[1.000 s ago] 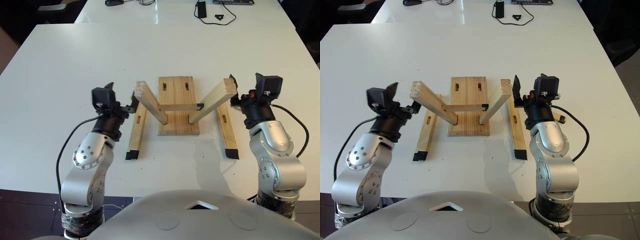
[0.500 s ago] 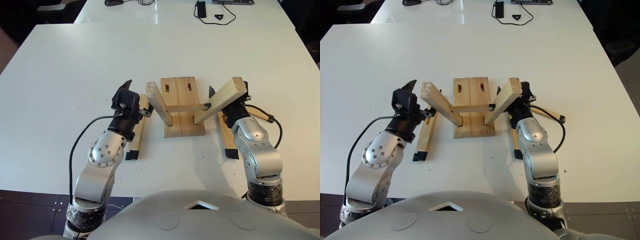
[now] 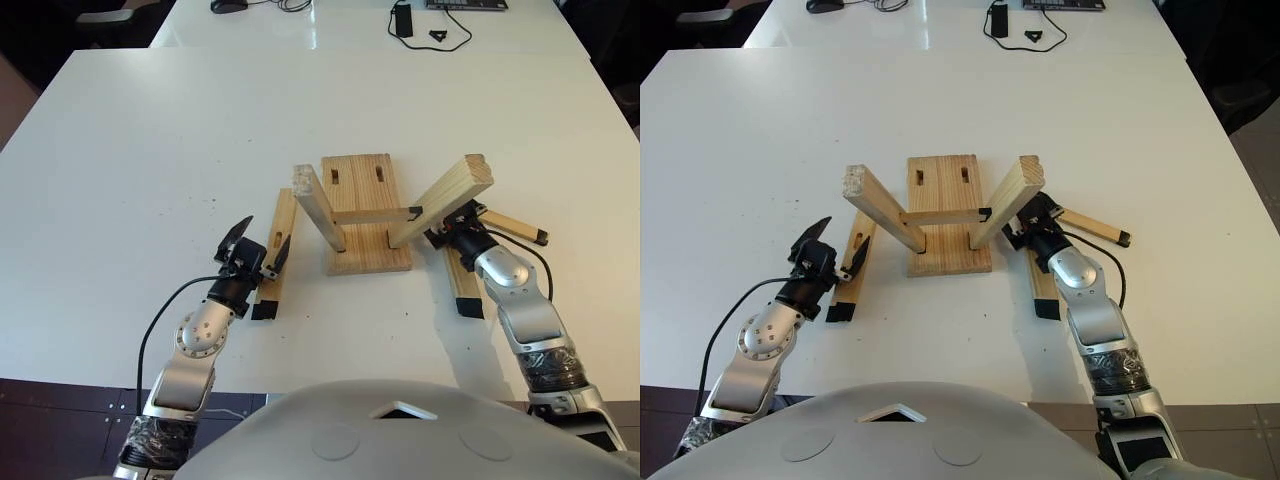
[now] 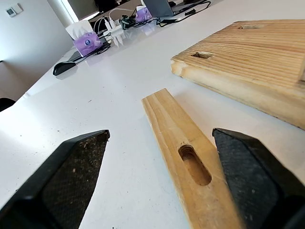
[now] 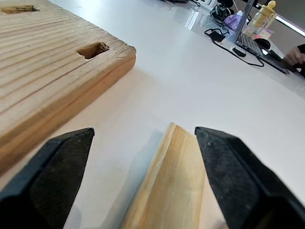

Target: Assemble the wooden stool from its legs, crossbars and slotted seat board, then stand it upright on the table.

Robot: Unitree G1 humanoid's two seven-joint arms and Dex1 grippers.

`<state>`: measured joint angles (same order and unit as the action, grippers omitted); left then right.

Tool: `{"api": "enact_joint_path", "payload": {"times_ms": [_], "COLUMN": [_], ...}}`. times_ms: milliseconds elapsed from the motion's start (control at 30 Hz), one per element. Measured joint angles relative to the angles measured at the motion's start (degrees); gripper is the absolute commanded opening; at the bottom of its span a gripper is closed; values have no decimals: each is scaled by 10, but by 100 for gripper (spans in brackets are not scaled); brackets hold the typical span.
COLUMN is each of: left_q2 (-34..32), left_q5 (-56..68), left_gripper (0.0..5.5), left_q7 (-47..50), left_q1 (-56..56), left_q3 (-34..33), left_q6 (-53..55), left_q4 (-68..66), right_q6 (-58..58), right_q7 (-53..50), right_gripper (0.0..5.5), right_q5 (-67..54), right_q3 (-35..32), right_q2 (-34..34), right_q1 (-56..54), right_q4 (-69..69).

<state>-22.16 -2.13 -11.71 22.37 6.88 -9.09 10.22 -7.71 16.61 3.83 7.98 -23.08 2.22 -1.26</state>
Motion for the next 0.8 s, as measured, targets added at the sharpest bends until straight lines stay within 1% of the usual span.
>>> {"api": "enact_joint_path", "payload": {"times_ms": [200, 433, 567, 667, 700, 800], "left_q2": [-18, -46, -57, -65, -61, -30], "left_q5": [-2, -2, -6, -17, -11, 44], "left_gripper": [402, 402, 402, 402, 402, 402], "left_q7": [0, -9, -14, -31, -42, -76], "left_q1": [-34, -56, -77, -108, -113, -168], "left_q3": [-32, -63, -73, -66, -61, -41], "left_q6": [-52, -55, -54, -52, -46, -6], "left_q4": [-72, -110, -129, -131, -124, -33], "right_q6": [50, 79, 74, 55, 48, 10], "right_q7": [3, 9, 31, 55, 63, 132], "right_gripper": [390, 390, 390, 390, 390, 390], "right_q5": [6, 6, -7, -29, -36, -81], "right_q3": [-32, -46, -57, -68, -73, -86], "right_q2": [-24, -33, -37, -41, -43, -79], "right_q1": [-19, -18, -8, -12, -15, -33], "right_q4": [70, 98, 82, 37, 27, -36]}}
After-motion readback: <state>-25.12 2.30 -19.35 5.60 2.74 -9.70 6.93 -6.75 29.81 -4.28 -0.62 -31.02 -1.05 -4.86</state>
